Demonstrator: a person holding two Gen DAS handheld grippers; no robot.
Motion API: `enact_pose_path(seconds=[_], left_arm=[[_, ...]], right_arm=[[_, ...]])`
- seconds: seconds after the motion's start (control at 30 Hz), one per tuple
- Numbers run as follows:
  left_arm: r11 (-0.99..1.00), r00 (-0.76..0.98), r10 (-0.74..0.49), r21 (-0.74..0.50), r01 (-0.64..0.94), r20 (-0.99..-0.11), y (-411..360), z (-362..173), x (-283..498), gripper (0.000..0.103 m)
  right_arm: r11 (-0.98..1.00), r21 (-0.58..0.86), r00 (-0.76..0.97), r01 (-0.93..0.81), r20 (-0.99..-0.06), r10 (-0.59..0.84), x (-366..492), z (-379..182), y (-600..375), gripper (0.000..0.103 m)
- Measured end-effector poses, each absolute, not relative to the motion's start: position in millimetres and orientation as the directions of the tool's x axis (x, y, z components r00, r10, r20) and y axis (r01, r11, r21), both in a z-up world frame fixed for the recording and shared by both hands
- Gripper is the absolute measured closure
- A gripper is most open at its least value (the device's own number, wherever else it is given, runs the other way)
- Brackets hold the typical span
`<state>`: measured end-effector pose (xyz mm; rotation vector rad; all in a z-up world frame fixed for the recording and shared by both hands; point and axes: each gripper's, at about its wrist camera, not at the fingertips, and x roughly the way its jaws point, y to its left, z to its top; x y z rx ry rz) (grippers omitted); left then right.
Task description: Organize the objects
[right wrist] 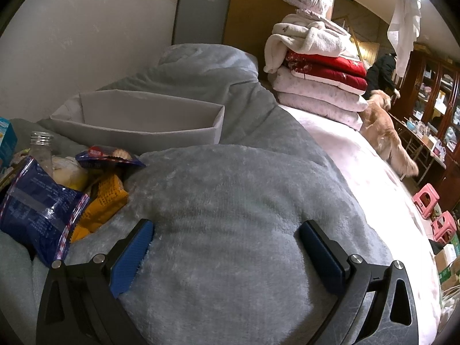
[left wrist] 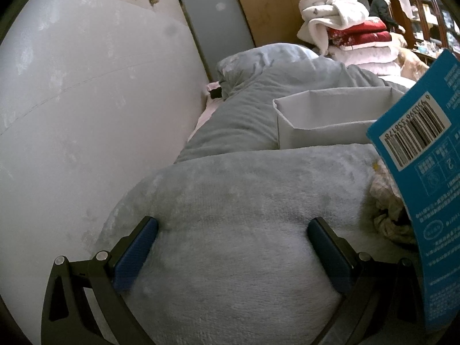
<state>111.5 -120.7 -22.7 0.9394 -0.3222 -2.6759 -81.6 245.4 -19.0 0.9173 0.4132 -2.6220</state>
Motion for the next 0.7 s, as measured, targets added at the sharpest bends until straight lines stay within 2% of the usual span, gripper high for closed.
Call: enact_pose_path(seconds=[0.2,0.37,0.53,0.6,0.67,0.7], left_arm=[[-0.927,-0.73,-0.354,0.323,0.191,-0.584,-121.4,-22.7,108.4,0.001],[-0.929,-0.731,-0.349,0.318,0.188,-0.586,-121.1,-21.9,108.1,0.001],[-0.937,-0.733,-0.332,0.295,0.185,-0.593,-119.6,-17.4,111.6,0.001],[-0.947,-0.745,-0.309,0.266,0.182,-0.591,-119.9,-12.6,116.7,0.002],[-0.96,-0.761,-0.272,0.214,0.178,-0.589,-121.2,-4.8,125.6,0.005],[-0.968,-0.772,-0.247,0.182,0.172,-0.585,-121.7,-0.2,130.5,0.006]], right_arm=[[-0.904,-0.196,-0.718,0.38,-0.679,-0.154,-84.1,-16.7,236.5,0.001],[-0.907,-0.129,-0.618,0.401,-0.769,-0.164,-97.3,-12.7,239.0,0.0],[-0.907,0.028,-0.549,0.421,-0.788,-0.279,-94.8,-2.3,254.9,0.0],[-0.904,0.072,-0.552,0.421,-0.77,-0.319,-88.9,7.0,262.4,0.008],[-0.906,0.099,-0.553,0.412,-0.763,-0.335,-83.2,20.1,268.6,0.025],[-0.901,0.13,-0.541,0.415,-0.761,-0.359,-81.4,27.5,271.0,0.029]])
